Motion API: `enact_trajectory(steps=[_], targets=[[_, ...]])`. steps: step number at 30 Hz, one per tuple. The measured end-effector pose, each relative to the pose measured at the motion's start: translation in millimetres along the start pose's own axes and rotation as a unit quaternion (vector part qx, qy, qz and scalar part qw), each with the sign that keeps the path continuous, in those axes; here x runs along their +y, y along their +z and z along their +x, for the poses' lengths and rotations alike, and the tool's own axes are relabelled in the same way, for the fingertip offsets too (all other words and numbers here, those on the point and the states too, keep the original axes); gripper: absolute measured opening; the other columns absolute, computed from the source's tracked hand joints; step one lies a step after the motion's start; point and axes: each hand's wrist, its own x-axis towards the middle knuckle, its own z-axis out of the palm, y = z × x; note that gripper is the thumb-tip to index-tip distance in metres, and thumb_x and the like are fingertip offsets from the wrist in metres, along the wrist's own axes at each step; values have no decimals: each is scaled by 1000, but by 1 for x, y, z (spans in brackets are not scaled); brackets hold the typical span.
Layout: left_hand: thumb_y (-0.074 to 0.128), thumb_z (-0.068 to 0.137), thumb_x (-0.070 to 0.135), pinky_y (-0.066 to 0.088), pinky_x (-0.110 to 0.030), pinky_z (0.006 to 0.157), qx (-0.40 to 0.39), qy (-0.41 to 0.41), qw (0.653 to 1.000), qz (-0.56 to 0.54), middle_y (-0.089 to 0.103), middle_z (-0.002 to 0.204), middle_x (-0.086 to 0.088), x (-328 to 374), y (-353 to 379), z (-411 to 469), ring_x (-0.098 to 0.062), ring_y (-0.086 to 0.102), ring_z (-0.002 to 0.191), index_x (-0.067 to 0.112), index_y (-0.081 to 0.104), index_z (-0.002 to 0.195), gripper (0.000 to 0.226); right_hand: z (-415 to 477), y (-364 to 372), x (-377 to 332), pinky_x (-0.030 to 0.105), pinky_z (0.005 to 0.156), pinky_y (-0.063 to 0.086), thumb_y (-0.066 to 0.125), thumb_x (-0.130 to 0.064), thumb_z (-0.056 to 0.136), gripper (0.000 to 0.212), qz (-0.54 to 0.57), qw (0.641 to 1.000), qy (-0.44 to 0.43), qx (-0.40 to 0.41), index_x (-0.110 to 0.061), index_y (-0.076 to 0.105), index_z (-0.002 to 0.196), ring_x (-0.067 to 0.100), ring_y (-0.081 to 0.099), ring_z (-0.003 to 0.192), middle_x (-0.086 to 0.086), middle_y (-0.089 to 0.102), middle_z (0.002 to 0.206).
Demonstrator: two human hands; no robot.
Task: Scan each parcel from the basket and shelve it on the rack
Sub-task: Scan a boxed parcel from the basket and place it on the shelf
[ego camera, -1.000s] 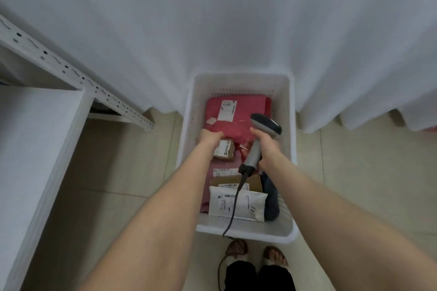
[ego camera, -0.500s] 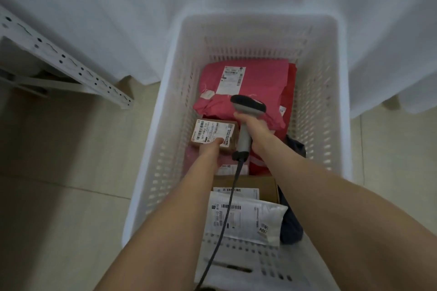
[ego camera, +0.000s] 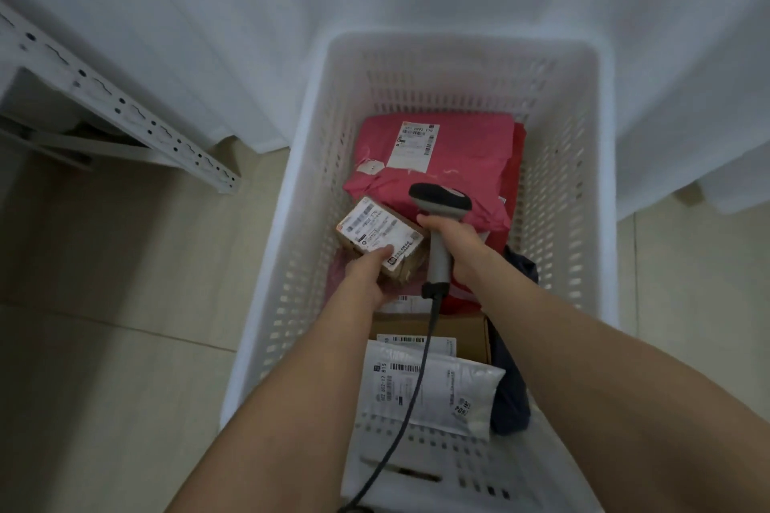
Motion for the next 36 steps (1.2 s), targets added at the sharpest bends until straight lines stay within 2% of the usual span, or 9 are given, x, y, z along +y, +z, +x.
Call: enact_trajectory(steps=[1, 5, 9, 13, 16, 19, 23, 28, 36], targets=[[63, 90, 12, 53, -55, 79, -6, 10, 1000, 4, 66, 115, -17, 6, -1, -15, -34, 64, 97, 7, 56, 125, 36, -14, -2, -6, 24, 48, 51, 75, -18, 83, 32, 2, 1000, 1, 8, -6, 62, 109, 17, 66, 66, 6, 68, 83], [60, 92, 10, 53, -38, 52, -6, 88, 994, 60, 68, 112, -11, 37, -2, -89, -21, 65, 74, 14, 56, 120, 29, -78, -3, -40, 34, 65, 55, 73, -16, 83, 29, 25, 999, -4, 33, -5, 64, 108, 21, 66, 77, 8, 68, 90], [56, 93, 3, 53, -38, 53, -40, 113, 992, 47, 69, 92, -1, 76, -2, -181, -21, 66, 73, 26, 52, 107, 27, -157, 8, -84, 41, 81, 56, 72, -13, 84, 16, 46, 999, -16, 23, -8, 66, 98, 24, 67, 84, 9, 71, 94], [56, 90, -5, 55, -37, 47, -48, 157, 984, 69, 66, 115, -5, 118, -6, -280, -22, 66, 74, 28, 40, 138, 61, -240, 23, -131, 39, 83, 55, 74, -13, 81, 30, 38, 998, -44, 23, -8, 66, 109, 26, 67, 93, 8, 72, 100], [56, 91, -5, 55, -39, 60, -35, 193, 976, 91, 62, 126, -9, 147, -12, -349, -27, 65, 86, 20, 37, 143, 61, -305, 38, -170, 37, 77, 52, 76, -13, 78, 32, 32, 996, -73, 26, -10, 64, 107, 22, 63, 88, 5, 69, 94], [55, 92, -3, 50, -36, 53, -28, 211, 973, 94, 62, 125, -12, 172, -17, -417, -28, 63, 87, 19, 40, 141, 55, -369, 50, -208, 40, 76, 55, 75, -8, 78, 34, 43, 994, -92, 26, -4, 65, 110, 22, 63, 77, 8, 68, 89], [56, 91, -3, 52, -40, 63, -15, 242, 965, 98, 63, 122, -11, 197, -28, -498, -28, 63, 86, 20, 40, 141, 57, -453, 67, -256, 26, 43, 49, 69, -6, 85, 21, 69, 992, -109, -7, -2, 62, 104, 16, 59, 44, 9, 65, 63], [58, 91, 0, 51, -37, 61, -3, 270, 958, 98, 65, 108, -7, 221, -41, -579, -24, 63, 79, 23, 41, 141, 57, -537, 89, -299, 26, 46, 45, 63, -7, 89, 6, 39, 987, -151, -34, -4, 59, 92, 16, 52, 44, 8, 56, 58], [57, 91, -1, 53, -44, 85, -10, 308, 949, 67, 66, 114, -10, 238, -58, -650, -30, 65, 96, 20, 47, 135, 50, -621, 116, -332, 25, 44, 42, 62, -8, 90, 8, -10, 978, -198, -61, -2, 57, 92, 16, 48, 40, 9, 54, 57]])
